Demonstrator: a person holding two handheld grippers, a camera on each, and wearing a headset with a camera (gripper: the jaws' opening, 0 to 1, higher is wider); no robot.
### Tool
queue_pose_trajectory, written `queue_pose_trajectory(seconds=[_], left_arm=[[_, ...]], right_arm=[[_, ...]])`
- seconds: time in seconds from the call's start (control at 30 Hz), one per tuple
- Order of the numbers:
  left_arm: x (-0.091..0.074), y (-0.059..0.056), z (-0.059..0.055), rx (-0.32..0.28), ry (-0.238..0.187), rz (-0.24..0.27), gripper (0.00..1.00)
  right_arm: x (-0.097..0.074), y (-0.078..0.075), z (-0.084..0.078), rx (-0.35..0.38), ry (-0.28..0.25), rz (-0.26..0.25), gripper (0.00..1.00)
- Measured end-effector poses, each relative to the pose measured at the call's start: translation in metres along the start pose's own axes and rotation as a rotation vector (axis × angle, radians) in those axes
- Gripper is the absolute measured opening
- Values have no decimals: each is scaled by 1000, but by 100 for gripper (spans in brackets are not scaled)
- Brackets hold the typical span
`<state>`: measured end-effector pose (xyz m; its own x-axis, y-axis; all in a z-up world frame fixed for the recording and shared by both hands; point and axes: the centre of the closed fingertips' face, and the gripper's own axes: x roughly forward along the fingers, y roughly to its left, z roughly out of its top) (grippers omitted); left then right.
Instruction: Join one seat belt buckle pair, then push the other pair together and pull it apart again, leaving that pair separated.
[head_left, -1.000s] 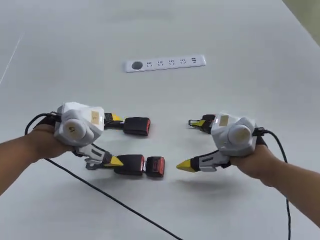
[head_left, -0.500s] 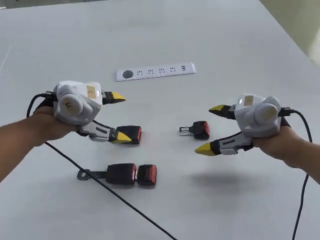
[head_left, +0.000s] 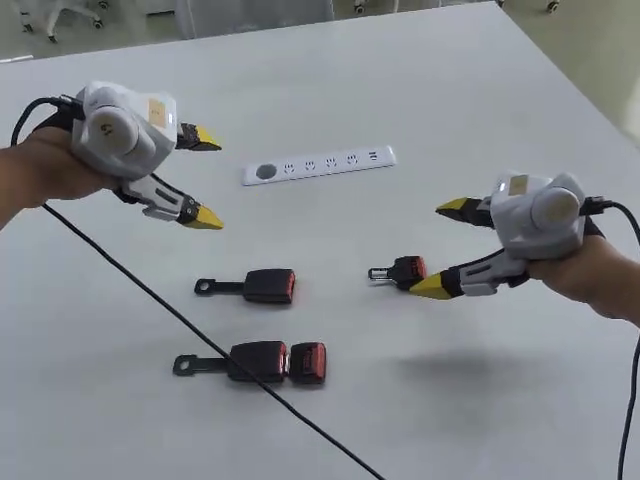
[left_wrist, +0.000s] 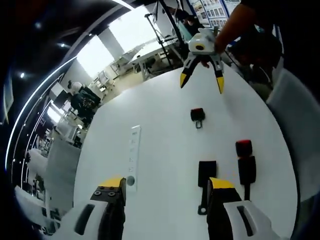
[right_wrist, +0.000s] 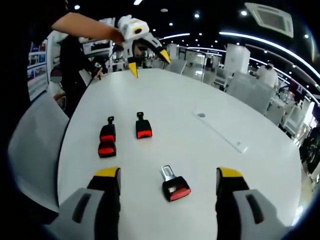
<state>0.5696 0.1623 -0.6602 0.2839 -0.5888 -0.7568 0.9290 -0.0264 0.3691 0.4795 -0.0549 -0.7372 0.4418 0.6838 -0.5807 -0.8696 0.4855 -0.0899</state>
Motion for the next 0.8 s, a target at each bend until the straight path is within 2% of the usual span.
queue_pose_trajectory(seconds=[0.13, 0.2, 0.33, 0.4, 0.5, 0.63, 0.7, 0.8], left_arm=[[16, -6, -6, -15, -3, -21, 69], [29, -14, -10, -16, -8, -41, 69], [58, -38, -24, -50, 0, -122, 69], [69, -44, -31, -41, 9, -137, 69], [90, -55, -41, -57, 14, -172, 69], [113, -73, -58, -17, 67, -242, 66], [122, -81, -60, -19, 61, -270, 66], [131, -85, -66, -13, 73, -293, 66]], right_arm=[[6, -4, -1, 7, 5, 15, 79], [9, -5, -5, 14, 14, 30, 80], [20, -8, -16, 28, 34, 63, 79], [28, -9, -24, 30, 49, 87, 79], [37, -11, -36, 27, 76, 110, 79], [49, -13, -54, 42, 120, 134, 76], [54, -13, -57, 45, 122, 147, 75], [63, -14, -65, 35, 139, 167, 73]])
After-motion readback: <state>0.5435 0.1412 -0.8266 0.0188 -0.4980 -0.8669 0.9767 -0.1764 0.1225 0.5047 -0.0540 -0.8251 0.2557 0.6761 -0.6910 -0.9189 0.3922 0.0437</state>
